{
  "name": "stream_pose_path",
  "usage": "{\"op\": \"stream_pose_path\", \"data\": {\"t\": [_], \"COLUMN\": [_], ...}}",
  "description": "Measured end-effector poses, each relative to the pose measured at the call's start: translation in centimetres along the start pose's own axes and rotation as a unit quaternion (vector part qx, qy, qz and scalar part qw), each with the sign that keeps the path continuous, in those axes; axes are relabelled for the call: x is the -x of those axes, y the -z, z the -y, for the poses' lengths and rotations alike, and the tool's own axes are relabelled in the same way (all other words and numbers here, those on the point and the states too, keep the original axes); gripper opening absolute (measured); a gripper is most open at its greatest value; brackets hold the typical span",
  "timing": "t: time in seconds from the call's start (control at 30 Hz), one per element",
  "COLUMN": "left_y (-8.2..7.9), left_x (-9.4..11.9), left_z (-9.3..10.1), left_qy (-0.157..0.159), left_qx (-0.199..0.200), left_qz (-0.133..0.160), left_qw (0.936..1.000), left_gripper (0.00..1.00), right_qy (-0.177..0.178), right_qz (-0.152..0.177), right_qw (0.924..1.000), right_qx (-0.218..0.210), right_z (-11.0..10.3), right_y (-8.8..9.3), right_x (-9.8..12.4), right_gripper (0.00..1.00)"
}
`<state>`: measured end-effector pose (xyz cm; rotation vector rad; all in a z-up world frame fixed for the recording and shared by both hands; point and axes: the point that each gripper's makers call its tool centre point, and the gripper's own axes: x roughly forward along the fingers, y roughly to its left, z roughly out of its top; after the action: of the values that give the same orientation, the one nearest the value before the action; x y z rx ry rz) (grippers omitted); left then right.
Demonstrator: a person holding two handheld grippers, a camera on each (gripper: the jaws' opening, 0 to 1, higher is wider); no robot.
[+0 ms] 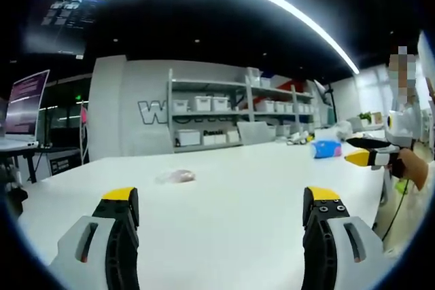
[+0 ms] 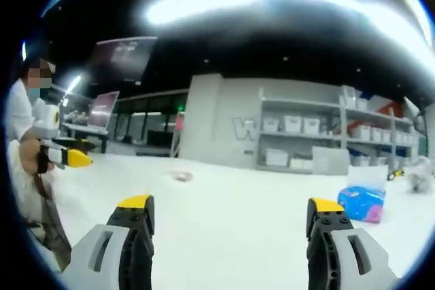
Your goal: Open the resealable bag by pulling the two sides of the seal apart until the entire bag opening is separated and visibly accessible.
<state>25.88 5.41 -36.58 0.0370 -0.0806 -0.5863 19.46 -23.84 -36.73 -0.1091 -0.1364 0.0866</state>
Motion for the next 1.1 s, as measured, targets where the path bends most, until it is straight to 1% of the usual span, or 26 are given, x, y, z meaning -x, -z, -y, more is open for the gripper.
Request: {"op": "stream_pose_path", "data": {"t": [0.33, 0.43, 0.6, 0.63, 0.77, 1.1], "left_y": [0.1, 0.2, 0.3, 0.3, 0.4, 0.4], "left_x": [0.0, 0.0, 0.0, 0.0, 0.0, 0.0], "left_z": [-0.1, -0.3, -0.3, -0.3, -0.4, -0.5], "left_qy": [-0.001, -0.004, -0.004, -0.004, -0.005, -0.006], "left_qx": [-0.002, -0.003, -0.002, -0.003, -0.004, -0.002], "left_qz": [-0.001, -0.004, -0.006, -0.006, -0.006, -0.006], "left_qw": [1.0000, 1.0000, 1.0000, 1.0000, 1.0000, 1.0000], "left_gripper": [1.00, 1.00, 1.00, 1.00, 1.00, 1.00], "right_qy": [-0.016, -0.028, -0.060, -0.064, -0.080, -0.106], "right_qz": [-0.007, -0.009, -0.033, -0.033, -0.036, -0.043], "right_qw": [0.9992, 0.9981, 0.9917, 0.9906, 0.9868, 0.9781], "right_qx": [0.037, 0.053, 0.109, 0.116, 0.137, 0.174], "right_z": [-0.1, -0.5, -1.2, -1.4, -2.2, -3.1], "right_y": [-0.6, -1.0, -1.0, -1.1, -1.2, -1.8], "right_x": [-1.1, -1.6, -2.7, -2.8, -3.2, -4.1], "right_gripper": [0.94, 0.94, 0.94, 0.94, 0.94, 0.93]}}
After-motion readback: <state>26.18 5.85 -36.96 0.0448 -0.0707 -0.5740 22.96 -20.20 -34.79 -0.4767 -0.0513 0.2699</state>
